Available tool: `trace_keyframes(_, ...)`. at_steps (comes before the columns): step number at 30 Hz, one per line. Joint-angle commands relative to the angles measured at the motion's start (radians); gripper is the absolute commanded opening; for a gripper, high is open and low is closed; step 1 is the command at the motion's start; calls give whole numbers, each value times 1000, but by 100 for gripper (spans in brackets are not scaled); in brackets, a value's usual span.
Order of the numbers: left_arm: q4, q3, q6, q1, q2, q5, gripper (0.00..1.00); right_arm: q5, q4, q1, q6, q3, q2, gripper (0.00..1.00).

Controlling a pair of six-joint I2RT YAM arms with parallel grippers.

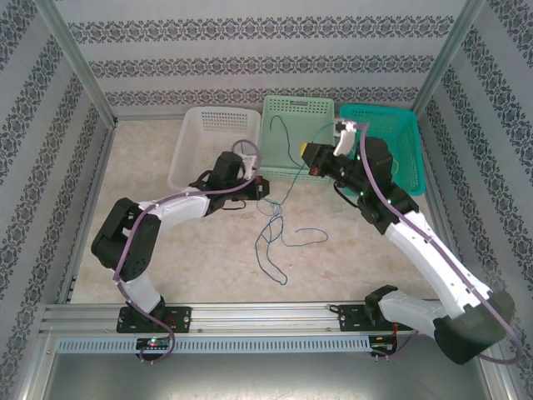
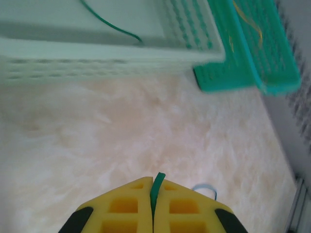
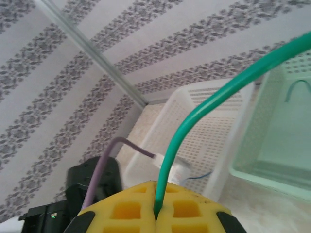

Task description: Untangle the cables

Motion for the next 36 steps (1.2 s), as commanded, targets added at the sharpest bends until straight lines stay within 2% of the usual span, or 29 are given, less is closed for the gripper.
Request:
trace_keyframes(1,369,-129,-325,59,-23,-46,0,202,104,-10,13,-98,-104,0)
trace_keyframes(7,618,-198,-585,79,47,-84,0,335,166,13,-10,-217,-223,0)
trace_keyframes(9,636,-174,-597,77,68,-60,0,317,146,11,-13,-209,-218,0)
trace_keyframes(11,581,-139,-563,77,59,-42,0,285,125,15,-22,-187,-200,0)
trace_keyframes(12,549,-126,-543,76,48,-36,4,279,116,14,-27,-177,-192,0)
trace_keyframes(15,430,-83,-458,77,-6,-26,25,274,116,11,-40,-153,-178,0)
trace_keyframes(16,377,-67,-426,77,-28,-22,36,271,113,6,-43,-142,-174,0)
trace_keyframes(18,294,-40,-363,76,-66,-18,51,265,100,-4,-48,-116,-165,0)
trace_keyframes(19,245,-26,-330,75,-87,-18,65,261,96,-10,-48,-104,-162,0)
trace_keyframes(20,198,-14,-301,75,-103,-21,74,260,93,-15,-49,-94,-159,0)
trace_keyframes(22,96,13,-226,75,-140,-27,81,262,89,-27,-43,-74,-152,0)
trace_keyframes(26,-77,43,-53,56,-190,-9,84,251,93,-31,-18,-45,-132,0)
trace_keyframes(30,-271,86,177,-19,-188,14,82,239,107,-33,3,-23,-117,0)
trace_keyframes(32,-291,74,233,-58,-188,10,81,237,109,-34,10,-14,-113,0)
trace_keyframes(36,-236,43,242,-86,-159,53,80,234,123,-35,21,-2,-111,0)
